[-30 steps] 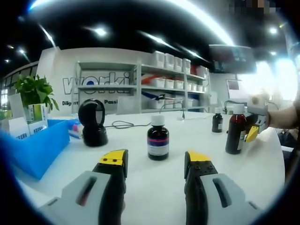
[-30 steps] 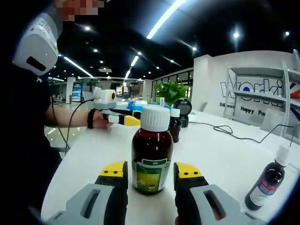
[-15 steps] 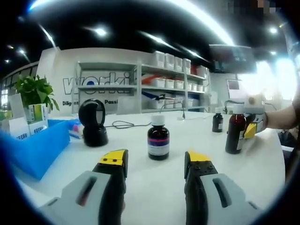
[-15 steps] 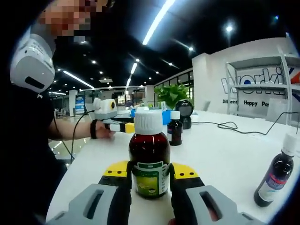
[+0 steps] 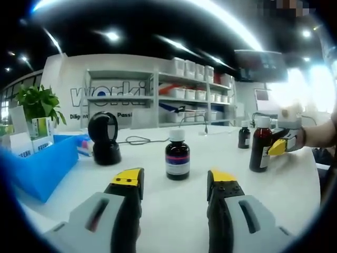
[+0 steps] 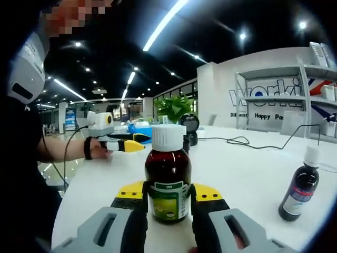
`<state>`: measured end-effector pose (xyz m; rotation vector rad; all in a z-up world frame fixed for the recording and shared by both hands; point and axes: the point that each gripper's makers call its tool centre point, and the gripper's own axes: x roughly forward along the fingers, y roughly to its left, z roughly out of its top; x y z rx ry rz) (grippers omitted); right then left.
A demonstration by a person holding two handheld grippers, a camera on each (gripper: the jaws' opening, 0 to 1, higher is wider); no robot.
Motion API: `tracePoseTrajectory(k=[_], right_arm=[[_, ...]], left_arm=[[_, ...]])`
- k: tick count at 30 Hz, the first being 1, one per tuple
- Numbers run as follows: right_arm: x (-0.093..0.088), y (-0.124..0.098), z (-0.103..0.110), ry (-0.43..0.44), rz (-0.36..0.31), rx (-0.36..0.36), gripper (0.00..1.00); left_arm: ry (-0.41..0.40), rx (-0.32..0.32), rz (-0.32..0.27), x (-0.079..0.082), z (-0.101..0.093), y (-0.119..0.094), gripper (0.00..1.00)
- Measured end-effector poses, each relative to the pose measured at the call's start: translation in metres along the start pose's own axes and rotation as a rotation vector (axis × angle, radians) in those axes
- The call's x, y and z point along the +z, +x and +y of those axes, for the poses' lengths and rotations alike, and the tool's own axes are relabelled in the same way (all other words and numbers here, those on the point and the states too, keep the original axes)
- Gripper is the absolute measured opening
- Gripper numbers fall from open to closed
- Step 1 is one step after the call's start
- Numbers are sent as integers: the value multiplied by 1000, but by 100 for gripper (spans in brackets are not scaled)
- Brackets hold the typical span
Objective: Rotate the medicine bottle to make it face forward pick up the medicine bottle inspect the drug traceability code place the medicine on the table
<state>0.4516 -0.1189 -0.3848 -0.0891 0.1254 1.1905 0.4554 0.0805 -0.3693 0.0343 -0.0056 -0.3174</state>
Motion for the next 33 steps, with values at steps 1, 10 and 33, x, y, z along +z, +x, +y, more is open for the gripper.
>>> tracePoseTrajectory(k=[1, 10, 33], right_arm=[[0, 0, 0, 0, 3, -10, 28], [0, 4, -1, 11, 27, -143, 27], [-1, 6, -5, 67, 36, -415, 28]], left_arm=[[0, 0, 0, 0, 0, 0, 39], [2, 0, 0, 0, 0, 0, 39], [13, 1, 5, -1, -1, 0, 39]])
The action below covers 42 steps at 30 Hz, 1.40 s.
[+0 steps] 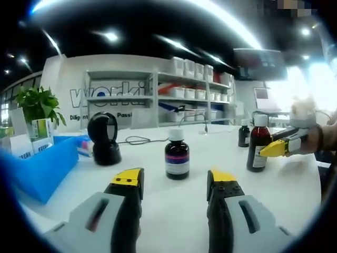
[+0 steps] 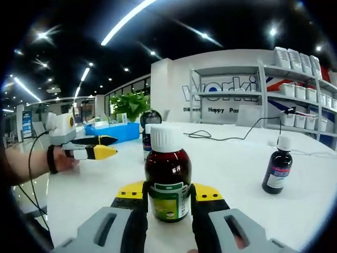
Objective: Rotate the medicine bottle to make it face forward pick up the medicine bottle inspect the drug traceability code place the medicine on the table
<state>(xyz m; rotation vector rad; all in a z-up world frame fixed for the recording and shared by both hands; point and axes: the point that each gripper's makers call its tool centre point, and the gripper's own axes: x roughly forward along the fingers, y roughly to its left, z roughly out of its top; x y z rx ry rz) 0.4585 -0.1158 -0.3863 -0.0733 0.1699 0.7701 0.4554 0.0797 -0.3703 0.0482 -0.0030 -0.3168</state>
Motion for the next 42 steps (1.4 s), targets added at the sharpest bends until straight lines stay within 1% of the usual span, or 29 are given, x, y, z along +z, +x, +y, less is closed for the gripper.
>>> tracePoseTrajectory(k=[4, 6, 8, 10, 11, 14, 16, 19, 25, 26, 28, 30, 34, 39, 42], right_arm=[[0, 0, 0, -4, -5, -5, 28], [-1, 1, -1, -10, -2, 6, 28], [-5, 1, -1, -15, 17, 29, 28], [-8, 1, 1, -28, 21, 55, 30], [-12, 1, 2, -44, 34, 70, 31], [-11, -1, 2, -31, 21, 92, 35], [-7, -2, 2, -19, 6, 116, 39], [-3, -2, 0, -27, -3, 144, 41], [-5, -8, 1, -72, 3, 254, 44], [-6, -10, 3, -85, 9, 287, 44], [-5, -11, -1, -88, 9, 317, 45], [-6, -13, -4, -103, 19, 366, 45], [-3, -14, -4, -104, 20, 435, 46], [0, -10, -6, -119, 18, 502, 46], [0, -10, 5, -145, 21, 599, 47]], left_arm=[[2, 0, 3, 0, 0, 0, 39], [0, 1, 0, 0, 0, 0, 39], [-2, 1, -2, 1, 0, 0, 39], [-4, 1, -1, 0, 0, 0, 39], [-3, 1, 0, 0, 0, 0, 39], [-1, -1, 2, 0, 0, 0, 39], [-2, 0, 2, 0, 0, 0, 39], [-3, 1, 2, 0, 0, 0, 39], [-2, 2, 1, 0, 0, 0, 39], [-3, 2, 0, 0, 1, 0, 39], [-3, 2, 0, 0, 1, 0, 39], [-2, 1, -1, 0, 0, 0, 39], [-2, 0, -2, 1, 0, 0, 39], [-3, 0, -3, 1, 0, 0, 39], [-3, 1, -3, 1, 0, 0, 39]])
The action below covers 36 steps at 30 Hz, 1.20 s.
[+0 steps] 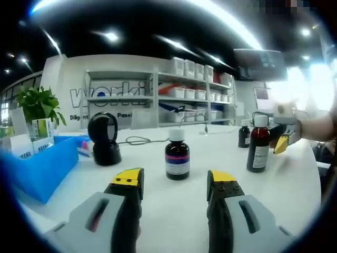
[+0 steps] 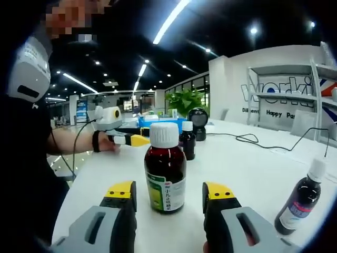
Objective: Rotate the medicine bottle to make it face forward pick up the medicine bottle inspect the drug traceability code place the medicine on the table
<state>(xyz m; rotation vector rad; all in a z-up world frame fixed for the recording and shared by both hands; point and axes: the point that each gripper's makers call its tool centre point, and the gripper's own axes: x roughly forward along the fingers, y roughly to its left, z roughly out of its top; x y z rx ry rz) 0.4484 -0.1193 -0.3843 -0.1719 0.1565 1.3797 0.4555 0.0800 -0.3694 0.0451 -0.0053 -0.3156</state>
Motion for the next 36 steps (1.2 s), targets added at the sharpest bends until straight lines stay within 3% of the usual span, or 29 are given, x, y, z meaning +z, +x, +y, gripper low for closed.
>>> tracePoseTrajectory(k=[7, 13, 15, 36], right_arm=[[-6, 7, -7, -23, 21, 40, 44], [-12, 7, -2, -32, 20, 47, 27], [-12, 6, -1, -29, 7, 39, 26], [-12, 6, 1, 20, 3, -209, 26]], left_arm=[[0, 1, 0, 0, 0, 0, 39], [-1, 4, 0, 0, 0, 0, 39], [-1, 3, 2, 0, 0, 0, 39], [4, 1, 7, -1, 0, 0, 39]])
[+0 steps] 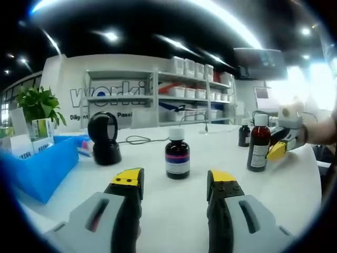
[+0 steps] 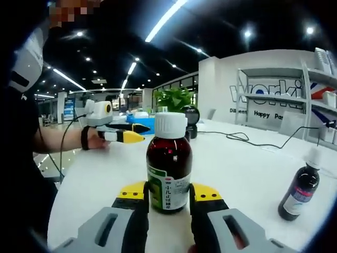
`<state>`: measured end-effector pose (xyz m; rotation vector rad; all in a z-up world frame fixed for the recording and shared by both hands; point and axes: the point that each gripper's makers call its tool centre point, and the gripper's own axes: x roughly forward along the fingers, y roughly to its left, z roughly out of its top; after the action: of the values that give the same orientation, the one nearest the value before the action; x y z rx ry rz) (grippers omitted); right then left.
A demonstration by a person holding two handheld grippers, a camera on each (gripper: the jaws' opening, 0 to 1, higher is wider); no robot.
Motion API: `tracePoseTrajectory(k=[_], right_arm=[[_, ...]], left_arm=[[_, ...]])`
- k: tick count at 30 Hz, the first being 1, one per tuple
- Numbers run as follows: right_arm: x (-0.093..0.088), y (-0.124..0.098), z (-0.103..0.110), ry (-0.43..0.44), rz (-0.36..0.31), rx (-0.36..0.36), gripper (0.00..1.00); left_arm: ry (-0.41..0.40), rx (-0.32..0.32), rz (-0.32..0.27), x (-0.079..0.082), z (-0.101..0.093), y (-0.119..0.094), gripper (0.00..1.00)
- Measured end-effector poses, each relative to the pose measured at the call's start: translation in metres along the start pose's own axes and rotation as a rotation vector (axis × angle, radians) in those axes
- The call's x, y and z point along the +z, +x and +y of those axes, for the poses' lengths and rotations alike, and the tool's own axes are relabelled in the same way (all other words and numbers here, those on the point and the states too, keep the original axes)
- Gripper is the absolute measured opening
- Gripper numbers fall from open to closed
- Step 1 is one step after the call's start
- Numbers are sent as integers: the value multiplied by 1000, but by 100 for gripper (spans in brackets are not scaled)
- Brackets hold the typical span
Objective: Rotate the medicine bottle to make it face forward pick up the medicine bottle inspect the drug traceability code place the medicine on the table
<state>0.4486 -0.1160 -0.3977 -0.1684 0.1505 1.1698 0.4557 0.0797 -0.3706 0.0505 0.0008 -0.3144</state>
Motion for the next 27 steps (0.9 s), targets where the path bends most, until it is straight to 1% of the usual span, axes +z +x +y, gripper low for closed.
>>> tracePoseTrajectory(k=[8, 13, 18, 22, 27], right_arm=[[1, 1, 2, 15, 27, -139, 26], [1, 1, 2, 33, 26, -197, 26], [2, 3, 0, 56, 28, -281, 26], [2, 3, -1, 65, 26, -307, 26], [2, 3, -2, 70, 30, -300, 26]], left_arm=[[0, 2, -3, 1, 0, 0, 39], [-1, 1, -4, 1, 0, 0, 39], [-1, 0, -7, 1, 1, -1, 39], [-2, 2, -11, 2, 1, -1, 39], [0, -2, -10, 2, 0, -1, 39]])
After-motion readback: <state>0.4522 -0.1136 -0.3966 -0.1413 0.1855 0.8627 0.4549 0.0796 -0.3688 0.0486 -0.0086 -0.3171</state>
